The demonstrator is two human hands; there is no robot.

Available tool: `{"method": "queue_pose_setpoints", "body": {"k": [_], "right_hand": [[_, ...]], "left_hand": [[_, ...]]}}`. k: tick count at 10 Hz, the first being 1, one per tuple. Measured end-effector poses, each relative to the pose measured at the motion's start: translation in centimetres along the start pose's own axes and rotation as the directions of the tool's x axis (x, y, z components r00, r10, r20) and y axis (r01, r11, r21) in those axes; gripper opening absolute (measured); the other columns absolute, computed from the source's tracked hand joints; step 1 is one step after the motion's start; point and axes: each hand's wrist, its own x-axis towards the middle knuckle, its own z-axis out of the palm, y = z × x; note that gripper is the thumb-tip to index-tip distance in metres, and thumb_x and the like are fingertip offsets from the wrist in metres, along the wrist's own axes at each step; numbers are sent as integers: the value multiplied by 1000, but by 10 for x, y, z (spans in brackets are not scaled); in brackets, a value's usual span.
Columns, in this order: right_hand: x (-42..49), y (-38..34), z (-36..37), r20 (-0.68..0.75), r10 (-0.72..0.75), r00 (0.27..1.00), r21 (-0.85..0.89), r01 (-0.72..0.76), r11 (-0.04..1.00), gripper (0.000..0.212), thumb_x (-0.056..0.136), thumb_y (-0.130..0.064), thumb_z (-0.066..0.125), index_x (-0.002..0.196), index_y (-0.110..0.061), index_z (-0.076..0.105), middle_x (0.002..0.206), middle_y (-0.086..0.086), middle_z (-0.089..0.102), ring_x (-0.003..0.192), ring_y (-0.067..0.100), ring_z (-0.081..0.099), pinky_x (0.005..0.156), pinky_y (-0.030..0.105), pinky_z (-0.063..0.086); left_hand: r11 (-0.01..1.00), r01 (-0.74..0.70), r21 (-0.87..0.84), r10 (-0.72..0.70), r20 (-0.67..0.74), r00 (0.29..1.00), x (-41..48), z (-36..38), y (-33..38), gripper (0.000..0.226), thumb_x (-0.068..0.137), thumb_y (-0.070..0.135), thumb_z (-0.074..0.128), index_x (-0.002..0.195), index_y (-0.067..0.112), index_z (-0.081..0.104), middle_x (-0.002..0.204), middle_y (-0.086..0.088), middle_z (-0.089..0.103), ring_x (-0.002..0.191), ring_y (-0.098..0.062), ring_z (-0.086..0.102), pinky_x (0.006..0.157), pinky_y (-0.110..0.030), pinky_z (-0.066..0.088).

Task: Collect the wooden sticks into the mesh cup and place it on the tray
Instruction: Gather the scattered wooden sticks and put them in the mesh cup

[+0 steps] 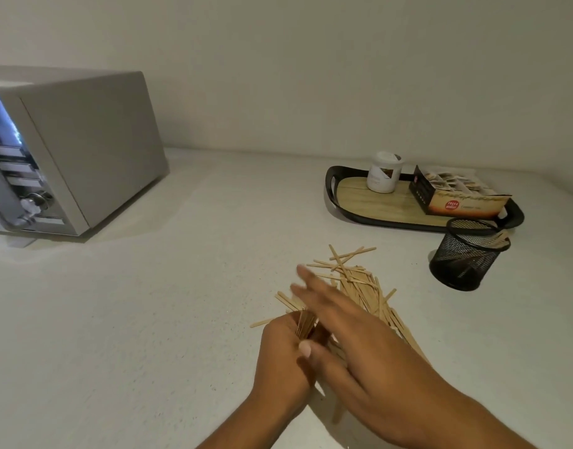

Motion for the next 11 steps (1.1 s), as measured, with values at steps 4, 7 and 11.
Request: {"method": "queue_pose_setpoints", "body": {"k": [4,7,11], "right_hand": [[-14,5,-27,-212,96,973,71,-82,994,18,87,-34,66,104,-34,72,95,-20,63,90,-1,60,78,20,51],[-41,28,-87,-374,330,867,309,-219,926,19,79,-14,80,84,-32,78,71,-11,73,62,7,66,55,16,50],[-51,144,-182,-699,457,550,75,-579,812,23,80,-6,76,75,-28,73,64,-6,66,52,20,55,50,23,43]], "left_hand": [[916,-232,329,248,-8,969,7,9,36,55,68,44,57,114,56,30,75,18,67,64,-4,66,53,-29,53],[744,-394,540,484,-29,874,19,18,80,70,70,48,66,132,50,33,112,35,50,104,13,49,78,-9,38],[811,-158,563,150,61,987,15,18,48,49,75,54,72,113,49,41,96,35,53,94,20,47,65,-5,34]]}}
